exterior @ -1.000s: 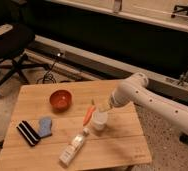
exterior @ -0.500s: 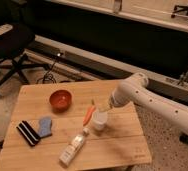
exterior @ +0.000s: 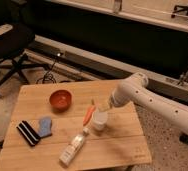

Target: Drag the ceramic bowl in a circle

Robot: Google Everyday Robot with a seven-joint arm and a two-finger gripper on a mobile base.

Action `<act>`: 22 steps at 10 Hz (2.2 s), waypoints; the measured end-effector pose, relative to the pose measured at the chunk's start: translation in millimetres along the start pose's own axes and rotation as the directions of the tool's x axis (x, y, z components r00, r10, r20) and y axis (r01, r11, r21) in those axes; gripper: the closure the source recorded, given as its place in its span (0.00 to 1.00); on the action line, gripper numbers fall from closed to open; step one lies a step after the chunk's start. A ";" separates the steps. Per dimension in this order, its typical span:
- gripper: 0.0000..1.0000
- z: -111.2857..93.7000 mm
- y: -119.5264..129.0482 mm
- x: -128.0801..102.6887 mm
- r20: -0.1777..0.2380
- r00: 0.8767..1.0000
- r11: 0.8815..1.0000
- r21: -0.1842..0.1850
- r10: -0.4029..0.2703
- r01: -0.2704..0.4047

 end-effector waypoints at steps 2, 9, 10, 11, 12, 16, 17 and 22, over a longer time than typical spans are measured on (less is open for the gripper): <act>0.20 -12.8 -11.8 26.6 -0.017 1.000 0.999 -0.045 0.016 -0.017; 0.20 -58.3 -138.5 187.5 -0.109 0.991 0.993 -0.092 -0.082 0.072; 0.20 -40.1 -149.5 198.5 -0.095 0.988 0.991 -0.072 -0.121 0.115; 0.20 -19.3 -153.9 203.8 -0.078 0.985 0.988 -0.051 -0.151 0.147; 0.20 3.1 -156.3 207.1 -0.064 0.982 0.984 -0.028 -0.177 0.175; 0.20 77.6 -142.4 208.1 -0.024 0.972 0.971 0.057 -0.232 0.233; 0.20 90.5 -137.9 205.1 -0.011 0.972 0.969 0.068 -0.237 0.237; 0.23 141.3 -143.6 185.4 0.065 0.954 0.955 0.077 -0.292 0.287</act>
